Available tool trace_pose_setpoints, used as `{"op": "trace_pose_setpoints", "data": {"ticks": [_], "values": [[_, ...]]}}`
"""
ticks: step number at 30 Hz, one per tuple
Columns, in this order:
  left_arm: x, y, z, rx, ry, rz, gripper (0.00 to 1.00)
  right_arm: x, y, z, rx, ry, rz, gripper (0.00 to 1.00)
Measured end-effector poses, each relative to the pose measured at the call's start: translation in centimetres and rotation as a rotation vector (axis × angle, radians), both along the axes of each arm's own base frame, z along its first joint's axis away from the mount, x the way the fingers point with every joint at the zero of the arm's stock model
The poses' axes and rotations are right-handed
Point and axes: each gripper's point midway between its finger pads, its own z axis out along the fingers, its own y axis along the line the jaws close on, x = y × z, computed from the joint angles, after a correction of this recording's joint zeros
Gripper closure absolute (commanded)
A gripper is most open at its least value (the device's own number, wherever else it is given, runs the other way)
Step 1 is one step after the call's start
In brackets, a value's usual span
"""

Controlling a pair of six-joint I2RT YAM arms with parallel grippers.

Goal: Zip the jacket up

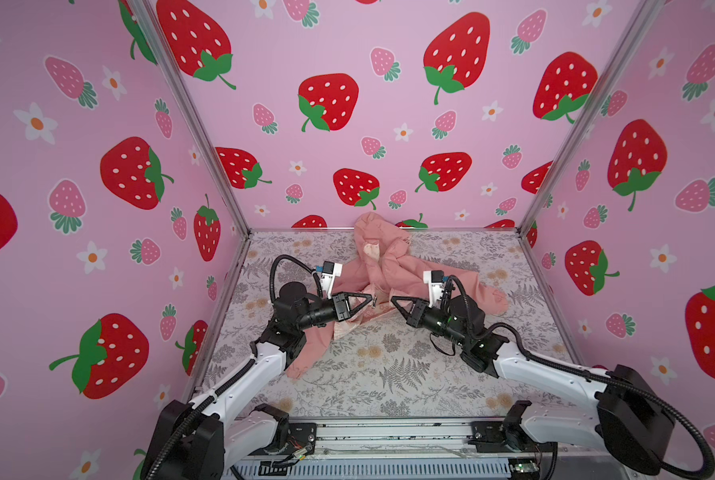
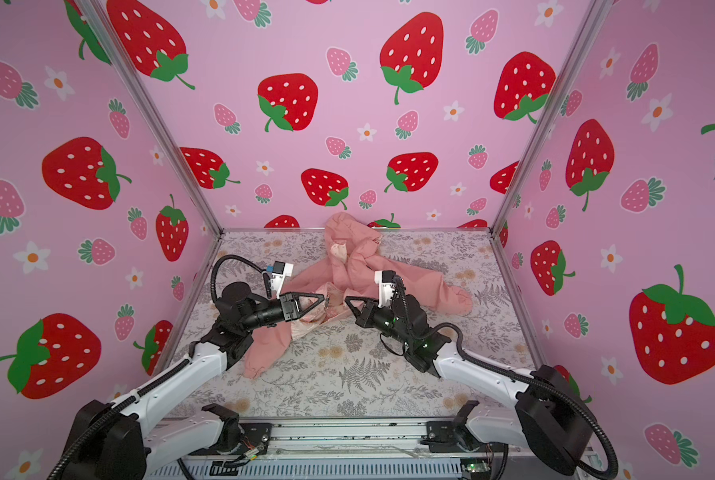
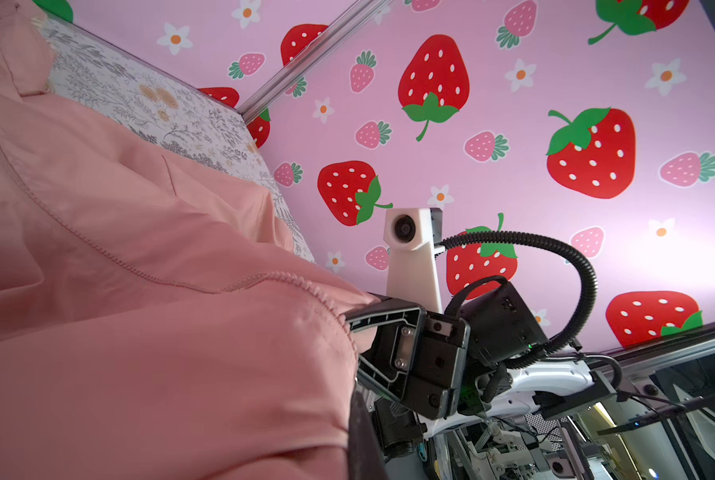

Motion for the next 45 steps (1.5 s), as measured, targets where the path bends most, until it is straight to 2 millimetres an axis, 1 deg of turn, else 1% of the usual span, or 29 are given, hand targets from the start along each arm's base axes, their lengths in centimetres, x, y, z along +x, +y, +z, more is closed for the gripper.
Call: {"op": "trace_pose_setpoints", "data": {"ticks": [4,8,11,14,18,23,27,32,41,45], "values": [[0.0,-0.2,0.5,-0.026,0.003,-0.014,1.0,0.4,-0.2,1.2,0.042,-0.02,-0.008,1.0],[0.4,-0.5,0.6,-0.059,0.036,-0.025,1.0,0.3,0.3,2.5,0.104,-0.053,0.022,1.0],[0.6,-0.6,0.5,-0.079,0.063,-0.031,1.0,0.2,0.6,3.0,0.133,-0.066,0.04,1.0],[0.8,-0.8,1.0,-0.116,0.093,-0.047,1.0,0.1,1.0,3.9,0.179,-0.093,0.064,1.0],[1.0,-1.0,1.2,-0.153,0.139,-0.056,1.0,-0.1,1.2,4.7,0.219,-0.108,0.079,1.0],[1.0,-1.1,2.5,-0.199,0.154,-0.077,1.0,-0.3,1.0,6.2,0.281,-0.135,0.088,1.0],[1.0,-1.2,3.2,-0.224,0.154,-0.088,1.0,-0.3,1.2,6.3,0.305,-0.129,0.095,1.0],[0.8,-1.2,3.7,-0.239,0.153,-0.098,1.0,-0.1,1.5,5.9,0.324,-0.108,0.104,1.0],[0.9,-1.3,3.9,-0.257,0.158,-0.114,1.0,0.2,2.0,5.5,0.357,-0.081,0.115,1.0],[0.7,-1.3,4.1,-0.264,0.155,-0.123,1.0,0.1,1.9,6.0,0.379,-0.087,0.117,1.0]]}}
